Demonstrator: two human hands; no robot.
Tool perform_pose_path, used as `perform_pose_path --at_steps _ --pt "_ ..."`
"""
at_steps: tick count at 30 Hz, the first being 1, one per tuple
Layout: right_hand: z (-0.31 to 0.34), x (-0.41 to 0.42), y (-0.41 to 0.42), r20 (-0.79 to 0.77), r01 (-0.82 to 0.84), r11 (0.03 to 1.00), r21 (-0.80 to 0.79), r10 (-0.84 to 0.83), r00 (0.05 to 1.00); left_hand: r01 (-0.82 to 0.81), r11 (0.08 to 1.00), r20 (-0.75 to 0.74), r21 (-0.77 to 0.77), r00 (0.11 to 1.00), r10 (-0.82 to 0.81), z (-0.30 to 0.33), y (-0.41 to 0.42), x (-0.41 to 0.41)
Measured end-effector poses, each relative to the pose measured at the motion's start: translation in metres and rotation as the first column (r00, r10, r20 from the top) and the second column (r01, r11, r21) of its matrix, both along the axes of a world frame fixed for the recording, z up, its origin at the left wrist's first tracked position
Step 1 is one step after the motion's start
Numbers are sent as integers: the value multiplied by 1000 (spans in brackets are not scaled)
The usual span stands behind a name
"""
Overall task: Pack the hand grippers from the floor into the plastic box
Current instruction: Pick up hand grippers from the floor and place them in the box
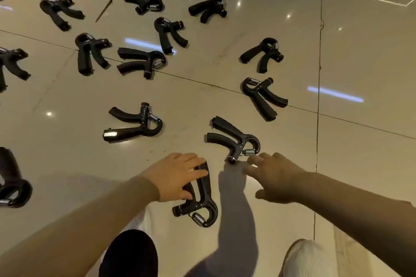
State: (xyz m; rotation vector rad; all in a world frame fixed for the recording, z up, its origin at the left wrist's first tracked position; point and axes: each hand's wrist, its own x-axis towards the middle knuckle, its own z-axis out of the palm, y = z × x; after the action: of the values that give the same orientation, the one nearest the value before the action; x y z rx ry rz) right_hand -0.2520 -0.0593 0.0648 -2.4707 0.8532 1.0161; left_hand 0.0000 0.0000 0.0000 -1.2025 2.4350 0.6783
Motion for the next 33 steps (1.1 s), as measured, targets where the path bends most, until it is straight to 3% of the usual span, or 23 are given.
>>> perform_pose_path --at_steps 10,15,19,25,29,33 --pt "-52 42 -52 155 383 900 -209 -356 921 64 995 184 -75 982 -50 -25 6 18" --pt "-72 39 -29 154 432 841 -325 -403 902 -10 981 -20 -193 1000 7 -36 1 31" --pt "-71 20 -22 171 484 833 -267 -454 875 -109 953 -70 -284 993 93 -38 8 38" --pt "-64 -55 12 143 482 854 -193 -462 875 -483 843 -90 -237 875 476 -32 18 37" --pt "-68 -90 40 183 618 759 -204 -590 786 -437 860 -118 -263 900 421 -38 29 37" --pt "-64 -80 31 194 620 750 -229 -589 785 -384 881 -179 -275 921 346 -41 39 49"
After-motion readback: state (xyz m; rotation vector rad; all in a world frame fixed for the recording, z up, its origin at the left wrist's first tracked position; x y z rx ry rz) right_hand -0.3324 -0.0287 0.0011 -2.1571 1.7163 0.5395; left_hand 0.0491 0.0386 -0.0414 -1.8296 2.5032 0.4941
